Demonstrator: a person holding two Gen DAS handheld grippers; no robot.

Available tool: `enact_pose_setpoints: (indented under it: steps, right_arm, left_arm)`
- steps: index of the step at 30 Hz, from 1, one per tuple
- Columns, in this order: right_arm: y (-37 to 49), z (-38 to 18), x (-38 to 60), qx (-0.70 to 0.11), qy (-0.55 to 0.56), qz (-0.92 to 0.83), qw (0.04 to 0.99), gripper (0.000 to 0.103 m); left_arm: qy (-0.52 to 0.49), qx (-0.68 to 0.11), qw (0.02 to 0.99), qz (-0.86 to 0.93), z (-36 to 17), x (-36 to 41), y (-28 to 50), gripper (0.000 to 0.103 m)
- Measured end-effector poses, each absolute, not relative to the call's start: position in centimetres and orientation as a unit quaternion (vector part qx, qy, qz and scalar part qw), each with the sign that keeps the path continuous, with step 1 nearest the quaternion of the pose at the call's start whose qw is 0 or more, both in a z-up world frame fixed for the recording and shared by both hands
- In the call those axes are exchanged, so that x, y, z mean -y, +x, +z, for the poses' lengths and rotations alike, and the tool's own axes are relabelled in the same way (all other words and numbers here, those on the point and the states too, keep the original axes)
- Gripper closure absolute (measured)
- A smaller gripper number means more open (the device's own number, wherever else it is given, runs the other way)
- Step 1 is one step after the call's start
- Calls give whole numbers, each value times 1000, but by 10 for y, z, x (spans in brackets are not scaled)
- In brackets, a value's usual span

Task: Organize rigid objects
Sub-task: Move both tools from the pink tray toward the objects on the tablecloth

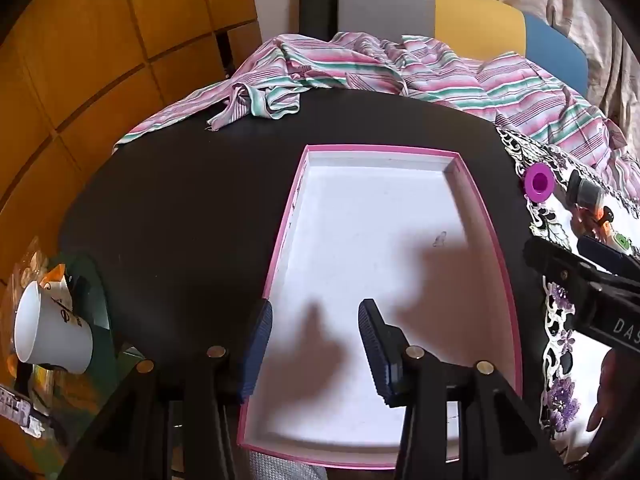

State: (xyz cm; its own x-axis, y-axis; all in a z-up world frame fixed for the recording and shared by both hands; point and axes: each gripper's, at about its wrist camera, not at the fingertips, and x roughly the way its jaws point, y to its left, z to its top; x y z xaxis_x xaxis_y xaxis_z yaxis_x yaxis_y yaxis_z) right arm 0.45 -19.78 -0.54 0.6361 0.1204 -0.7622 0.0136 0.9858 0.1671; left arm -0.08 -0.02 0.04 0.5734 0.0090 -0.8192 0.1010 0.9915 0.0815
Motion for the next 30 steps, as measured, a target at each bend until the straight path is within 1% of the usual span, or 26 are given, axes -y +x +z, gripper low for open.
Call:
enact_pose_setpoints:
  steps: [3, 5, 7, 24, 30]
  right_arm:
    - [5, -4, 193, -425, 74, 27, 902, 0]
    - [3, -4, 188, -423, 71, 31, 903, 0]
    - [3, -5, 194, -422, 89, 41, 901, 0]
    - [4, -2, 204, -424, 102, 34, 900, 0]
    - [2, 0, 209, -423, 108, 34, 899, 0]
  left_arm:
    - [66, -453, 889, -24, 0, 0, -7, 58]
    - [47, -470, 881, -27, -5, -4, -1, 58]
    - [52, -478, 876, -24, -8, -2, 6, 58]
    - [72, -470, 879, -31, -3, 8, -1, 58]
    - [51, -483, 871, -71, -3, 9, 0, 58]
